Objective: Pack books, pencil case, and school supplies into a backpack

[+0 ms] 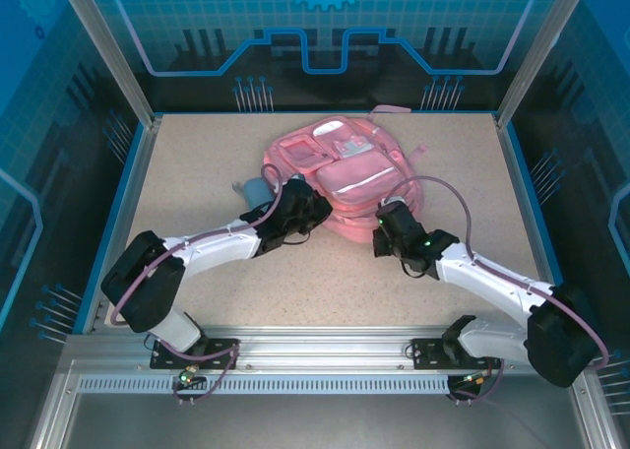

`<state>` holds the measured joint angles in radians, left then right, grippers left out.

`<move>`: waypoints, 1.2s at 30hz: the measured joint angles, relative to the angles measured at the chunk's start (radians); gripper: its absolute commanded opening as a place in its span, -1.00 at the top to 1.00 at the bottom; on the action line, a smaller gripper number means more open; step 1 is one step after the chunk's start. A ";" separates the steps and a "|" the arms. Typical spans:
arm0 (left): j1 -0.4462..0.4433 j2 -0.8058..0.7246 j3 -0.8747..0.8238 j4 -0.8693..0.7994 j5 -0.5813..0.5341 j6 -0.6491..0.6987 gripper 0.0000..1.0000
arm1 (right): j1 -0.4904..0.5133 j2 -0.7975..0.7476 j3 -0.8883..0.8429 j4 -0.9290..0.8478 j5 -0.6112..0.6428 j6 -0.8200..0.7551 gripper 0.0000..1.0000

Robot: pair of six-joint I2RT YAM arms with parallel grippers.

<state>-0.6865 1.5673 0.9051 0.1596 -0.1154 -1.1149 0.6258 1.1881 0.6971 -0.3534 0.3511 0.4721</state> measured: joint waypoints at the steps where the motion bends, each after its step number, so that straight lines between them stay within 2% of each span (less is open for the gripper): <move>1: 0.004 -0.003 -0.008 0.007 0.007 0.000 0.99 | -0.009 0.003 0.003 -0.004 -0.031 -0.018 1.00; 7: 0.063 -0.091 -0.064 -0.048 -0.020 0.038 0.13 | -0.009 0.119 0.106 -0.035 -0.245 -0.112 1.00; 10: 0.098 -0.194 -0.105 -0.109 -0.074 0.044 -0.10 | 0.003 0.181 0.149 -0.029 -0.341 -0.130 1.00; 12: 0.104 -0.273 -0.135 -0.158 -0.108 0.040 -0.18 | 0.014 0.230 0.190 -0.019 -0.399 -0.130 1.00; 16: 0.104 -0.428 -0.221 -0.234 -0.135 0.005 -0.24 | 0.040 0.320 0.273 0.033 -0.503 -0.125 1.00; 20: 0.104 -0.518 -0.318 -0.241 -0.127 -0.065 -0.28 | 0.064 0.393 0.344 0.064 -0.560 -0.119 1.00; 24: 0.104 -0.526 -0.374 -0.207 -0.093 -0.120 -0.37 | 0.099 0.443 0.387 0.082 -0.589 -0.114 1.00; 29: 0.104 -0.472 -0.378 -0.098 -0.057 -0.144 -0.37 | 0.136 0.469 0.408 0.086 -0.607 -0.114 1.00; 32: 0.104 -0.421 -0.378 -0.044 -0.044 -0.151 -0.17 | 0.153 0.473 0.410 0.085 -0.616 -0.114 1.00; 36: 0.104 -0.362 -0.378 0.010 -0.044 -0.169 0.19 | 0.168 0.475 0.410 0.084 -0.621 -0.114 1.00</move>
<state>-0.5823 1.2049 0.5274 0.1696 -0.1596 -1.2839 0.7940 1.6630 1.1072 -0.2699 -0.2703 0.3584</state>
